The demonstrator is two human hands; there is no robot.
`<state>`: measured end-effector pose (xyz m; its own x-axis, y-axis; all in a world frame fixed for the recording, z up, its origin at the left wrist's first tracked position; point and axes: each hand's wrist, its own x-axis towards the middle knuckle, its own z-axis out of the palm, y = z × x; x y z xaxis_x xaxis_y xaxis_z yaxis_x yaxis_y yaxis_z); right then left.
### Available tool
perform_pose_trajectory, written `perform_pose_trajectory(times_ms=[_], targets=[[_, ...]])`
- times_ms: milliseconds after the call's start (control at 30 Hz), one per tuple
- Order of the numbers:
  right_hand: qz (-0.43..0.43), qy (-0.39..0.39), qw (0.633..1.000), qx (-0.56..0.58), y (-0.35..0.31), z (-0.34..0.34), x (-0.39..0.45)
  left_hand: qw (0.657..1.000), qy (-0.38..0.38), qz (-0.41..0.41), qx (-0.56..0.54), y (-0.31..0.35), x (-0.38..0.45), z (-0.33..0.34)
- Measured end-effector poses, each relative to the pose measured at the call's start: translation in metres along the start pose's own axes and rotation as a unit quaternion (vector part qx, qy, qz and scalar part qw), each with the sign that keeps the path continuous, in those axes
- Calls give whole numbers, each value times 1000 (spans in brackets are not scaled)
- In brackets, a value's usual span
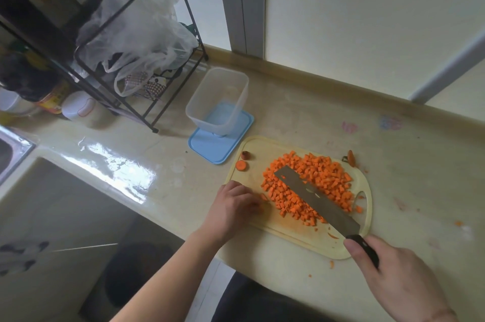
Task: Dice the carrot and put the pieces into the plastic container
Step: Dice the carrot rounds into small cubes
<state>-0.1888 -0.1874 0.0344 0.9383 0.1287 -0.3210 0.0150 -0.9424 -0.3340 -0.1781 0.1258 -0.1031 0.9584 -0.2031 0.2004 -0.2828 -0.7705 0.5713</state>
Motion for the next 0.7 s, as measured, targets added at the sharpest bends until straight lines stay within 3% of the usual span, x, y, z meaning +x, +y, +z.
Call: perform_pose_trajectory(times_ms=[167,300,700], targets=[[-10,-8,1000,1,1,2,0,1000,-8,-21,3,-4,4,1],[-14,0,1000,4,3,6,-1,999,-40,22,26,2,7,1],[-11,17,1000,3,7,10,0,998,-36,-39,-22,-4,7,-16]])
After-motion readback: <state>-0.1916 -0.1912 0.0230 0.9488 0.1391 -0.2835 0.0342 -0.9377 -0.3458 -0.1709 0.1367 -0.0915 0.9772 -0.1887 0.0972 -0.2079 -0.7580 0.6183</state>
